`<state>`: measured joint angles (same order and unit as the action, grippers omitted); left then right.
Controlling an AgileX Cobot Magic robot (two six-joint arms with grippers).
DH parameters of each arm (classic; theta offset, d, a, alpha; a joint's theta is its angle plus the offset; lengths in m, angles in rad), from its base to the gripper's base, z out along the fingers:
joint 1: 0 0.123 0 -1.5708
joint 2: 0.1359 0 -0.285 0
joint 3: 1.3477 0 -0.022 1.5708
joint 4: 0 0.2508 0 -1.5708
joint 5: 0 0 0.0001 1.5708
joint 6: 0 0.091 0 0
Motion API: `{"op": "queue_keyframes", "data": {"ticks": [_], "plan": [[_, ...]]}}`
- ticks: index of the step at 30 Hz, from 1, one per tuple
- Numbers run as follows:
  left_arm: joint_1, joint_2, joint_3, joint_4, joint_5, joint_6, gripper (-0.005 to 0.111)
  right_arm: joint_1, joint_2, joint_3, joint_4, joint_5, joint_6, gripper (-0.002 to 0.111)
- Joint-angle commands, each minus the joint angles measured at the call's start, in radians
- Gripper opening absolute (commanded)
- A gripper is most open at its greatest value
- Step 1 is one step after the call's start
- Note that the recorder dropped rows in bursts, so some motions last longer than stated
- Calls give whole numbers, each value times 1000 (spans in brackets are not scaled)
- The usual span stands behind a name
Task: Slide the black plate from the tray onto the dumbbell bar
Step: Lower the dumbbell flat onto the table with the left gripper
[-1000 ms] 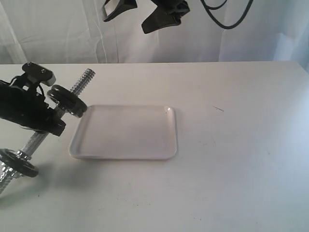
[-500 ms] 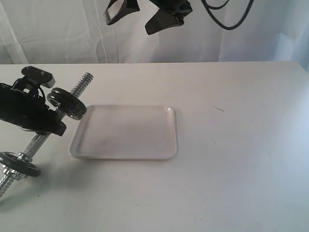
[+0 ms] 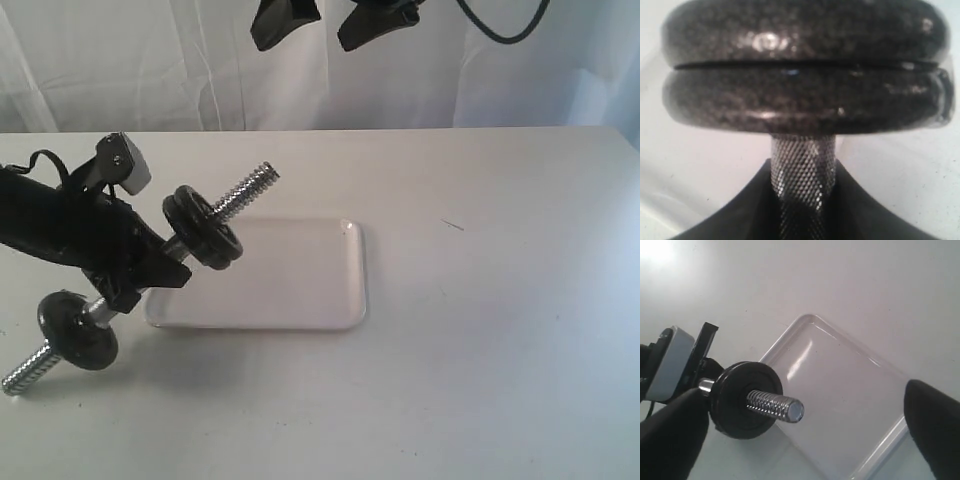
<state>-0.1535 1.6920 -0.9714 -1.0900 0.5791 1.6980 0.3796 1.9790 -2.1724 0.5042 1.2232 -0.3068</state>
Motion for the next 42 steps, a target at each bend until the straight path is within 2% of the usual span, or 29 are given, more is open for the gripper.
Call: {"op": "queue_keyframes", "data": {"ticks": [1, 5, 7, 12, 17, 22, 26, 42], "plan": [[1, -65, -36, -187, 186, 68, 0, -3, -12, -4, -20, -2, -7, 105], [-1, -59, -36, -149, 302, 103, 0, -3, -12, -4, -22, -2, -10, 105], [-22, -59, -36, -138, 316, 111, 0, -3, -12, -4, -31, -2, -10, 105], [-114, -59, -36, -110, 298, 121, 0, -3, -12, -4, -33, -2, -10, 105], [-215, -57, -36, -52, 218, 123, 0, -3, -14, -4, -33, -2, -4, 104], [-278, -27, -36, -31, 153, 107, 0, -3, -23, -4, -33, -2, -4, 104], [-300, 11, -36, -18, 146, 105, 0, -3, -35, -4, -33, -2, -4, 104], [-301, 114, -36, -22, 155, 105, 0, -3, -66, -4, -35, -2, -2, 104]]}}
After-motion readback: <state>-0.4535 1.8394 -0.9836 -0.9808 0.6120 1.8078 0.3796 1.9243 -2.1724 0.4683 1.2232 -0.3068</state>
